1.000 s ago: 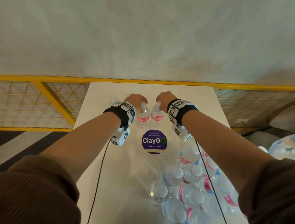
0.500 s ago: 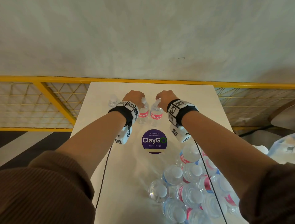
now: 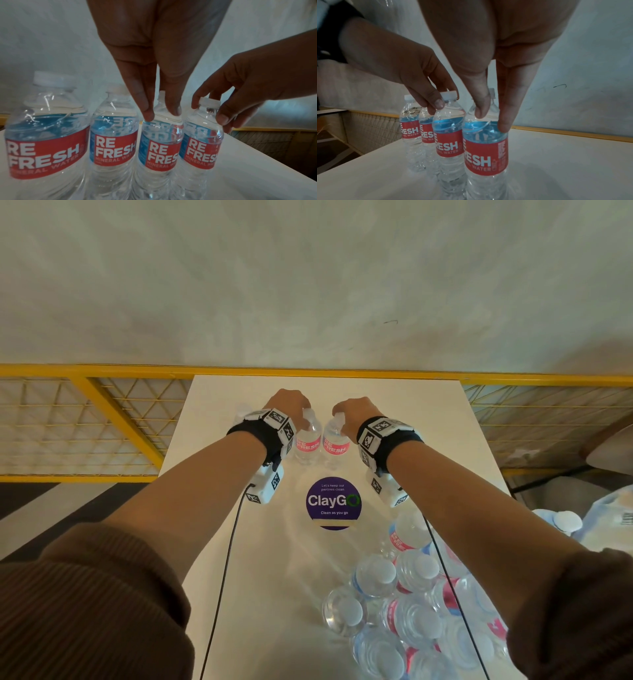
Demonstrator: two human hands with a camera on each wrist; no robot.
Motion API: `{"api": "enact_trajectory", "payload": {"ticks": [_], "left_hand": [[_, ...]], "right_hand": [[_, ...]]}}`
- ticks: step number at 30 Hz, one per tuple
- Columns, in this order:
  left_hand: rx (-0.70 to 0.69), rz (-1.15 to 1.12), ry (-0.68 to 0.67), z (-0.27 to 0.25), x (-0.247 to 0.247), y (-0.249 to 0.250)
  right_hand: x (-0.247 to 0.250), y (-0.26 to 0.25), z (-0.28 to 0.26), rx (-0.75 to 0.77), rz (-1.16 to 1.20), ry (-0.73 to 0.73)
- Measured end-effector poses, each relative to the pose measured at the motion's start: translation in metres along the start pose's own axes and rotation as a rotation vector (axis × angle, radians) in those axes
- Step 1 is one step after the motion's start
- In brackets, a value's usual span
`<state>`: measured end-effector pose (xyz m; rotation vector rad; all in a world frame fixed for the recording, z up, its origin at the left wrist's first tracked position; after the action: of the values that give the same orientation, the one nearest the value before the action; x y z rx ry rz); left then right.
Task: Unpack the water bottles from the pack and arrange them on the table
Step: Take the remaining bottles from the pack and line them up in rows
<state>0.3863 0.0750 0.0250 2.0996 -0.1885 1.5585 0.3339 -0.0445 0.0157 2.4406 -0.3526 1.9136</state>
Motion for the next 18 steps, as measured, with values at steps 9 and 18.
{"api": "enact_trajectory", "payload": {"ticks": [9, 18], "left_hand": [[0.003, -0.006, -0.012, 0.0063, -0.0019, -0.0043], [-0.001, -0.008, -0.011, 0.0061, -0.0034, -0.0038]], "right_hand": [[0.0008, 0.0033, 0.0035, -0.016, -0.007, 0.039], [0.0022, 0.0010, 0.0021, -0.010, 0.030, 0.063]]}}
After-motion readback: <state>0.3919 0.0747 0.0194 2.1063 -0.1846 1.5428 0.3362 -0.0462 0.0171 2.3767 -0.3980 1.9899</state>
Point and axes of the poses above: each hand's wrist, its own z-axis towards the middle knuckle, its own x-axis out of the back of the hand, y = z × x, the point moved 5 cm from there along z, towards the middle knuckle, and after that the axes turned 1 degree about -z, right-handed, at the moved point
